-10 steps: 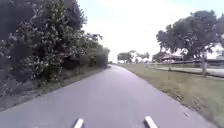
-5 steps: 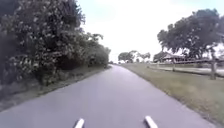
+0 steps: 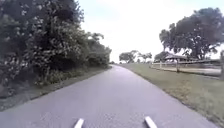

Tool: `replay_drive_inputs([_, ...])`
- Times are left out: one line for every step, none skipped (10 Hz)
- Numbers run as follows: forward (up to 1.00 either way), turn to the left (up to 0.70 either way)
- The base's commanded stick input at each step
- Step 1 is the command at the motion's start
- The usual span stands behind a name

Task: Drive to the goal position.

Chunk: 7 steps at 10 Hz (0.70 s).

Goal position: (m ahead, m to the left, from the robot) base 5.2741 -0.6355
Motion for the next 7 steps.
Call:
replay_drive_inputs([0.7, -0.35])
replay_drive_inputs([0.7, -0.35])
replay_drive_inputs([0.7, -0.35])
replay_drive_inputs([0.7, -0.19])
replay_drive_inputs([0.7, 0.0])
replay_drive_inputs([0.7, 0.0])
replay_drive_inputs([0.7, 0.0])
